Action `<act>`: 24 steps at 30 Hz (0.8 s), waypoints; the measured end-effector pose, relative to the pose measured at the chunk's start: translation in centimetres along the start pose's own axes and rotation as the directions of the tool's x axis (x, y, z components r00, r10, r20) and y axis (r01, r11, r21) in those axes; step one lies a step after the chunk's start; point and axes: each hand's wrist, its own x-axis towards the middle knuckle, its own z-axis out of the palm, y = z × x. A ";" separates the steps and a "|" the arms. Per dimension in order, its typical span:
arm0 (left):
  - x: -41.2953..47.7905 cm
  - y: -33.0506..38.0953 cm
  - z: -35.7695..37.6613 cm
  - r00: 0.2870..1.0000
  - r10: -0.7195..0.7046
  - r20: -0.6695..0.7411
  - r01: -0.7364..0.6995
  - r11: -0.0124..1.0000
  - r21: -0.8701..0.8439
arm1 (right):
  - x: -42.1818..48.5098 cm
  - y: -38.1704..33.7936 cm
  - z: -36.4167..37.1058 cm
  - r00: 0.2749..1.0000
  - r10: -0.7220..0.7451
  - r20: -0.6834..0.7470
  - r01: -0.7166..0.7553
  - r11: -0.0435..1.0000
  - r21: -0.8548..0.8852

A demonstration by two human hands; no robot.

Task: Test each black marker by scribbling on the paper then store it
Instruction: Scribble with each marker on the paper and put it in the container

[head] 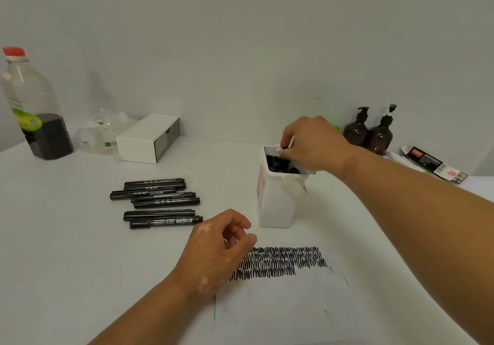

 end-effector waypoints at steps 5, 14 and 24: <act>0.0 0.0 -0.1 1.000 -0.004 0.000 0.004 1.000 0.006 | -0.3 -0.2 0.2 0.996 0.006 0.094 0.000 0.998 -0.063; 0.0 0.1 -0.3 1.000 -0.008 -0.009 0.008 0.999 0.032 | -1.2 -0.3 -1.7 1.000 -0.005 -0.017 0.005 1.000 0.002; 0.0 0.0 -0.2 1.000 -0.017 -0.014 0.018 0.998 0.062 | -11.0 2.7 0.3 0.943 0.184 -0.277 -0.060 0.914 0.402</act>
